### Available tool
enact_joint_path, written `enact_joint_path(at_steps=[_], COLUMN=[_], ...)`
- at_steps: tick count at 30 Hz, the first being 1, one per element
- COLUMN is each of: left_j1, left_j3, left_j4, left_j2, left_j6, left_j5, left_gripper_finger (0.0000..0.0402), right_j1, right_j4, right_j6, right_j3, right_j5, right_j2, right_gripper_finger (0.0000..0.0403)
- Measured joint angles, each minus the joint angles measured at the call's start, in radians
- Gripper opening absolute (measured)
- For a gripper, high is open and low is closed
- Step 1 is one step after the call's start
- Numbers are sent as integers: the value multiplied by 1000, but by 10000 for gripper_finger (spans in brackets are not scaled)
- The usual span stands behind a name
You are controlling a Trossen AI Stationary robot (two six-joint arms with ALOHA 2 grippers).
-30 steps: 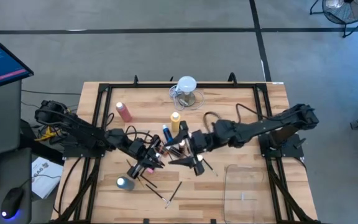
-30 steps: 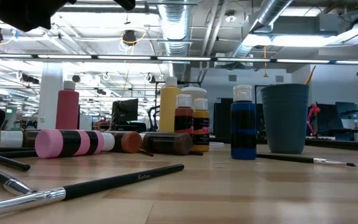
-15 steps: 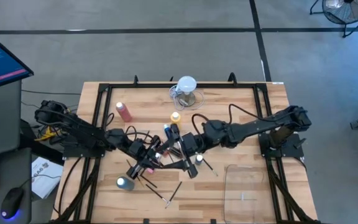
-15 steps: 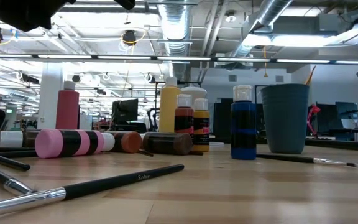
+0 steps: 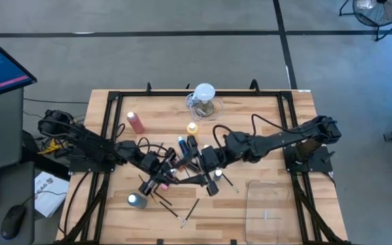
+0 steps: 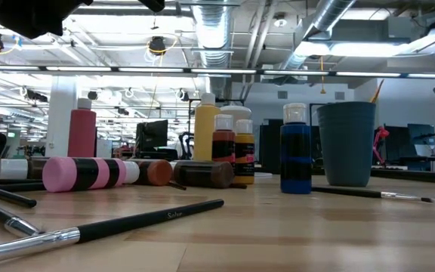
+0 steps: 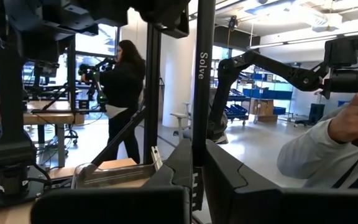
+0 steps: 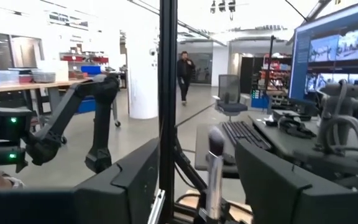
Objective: Pick & Place Paint Supplies
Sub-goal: Put the black silver paintbrush into the blue cup
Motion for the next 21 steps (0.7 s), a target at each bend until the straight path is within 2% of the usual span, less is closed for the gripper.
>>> enact_joint_path(at_steps=[9,21], left_j1=[6,38], left_j3=[0,0], left_j4=[0,1], left_j2=[0,0], left_j6=[0,-2], left_j5=[0,0], left_gripper_finger=[4,3], right_j1=[-8,-10], right_j4=[1,-1], right_j6=[1,0], right_j3=[-1,-2], right_j5=[-21,-21], right_j2=[8,7], right_gripper_finger=[157,163])
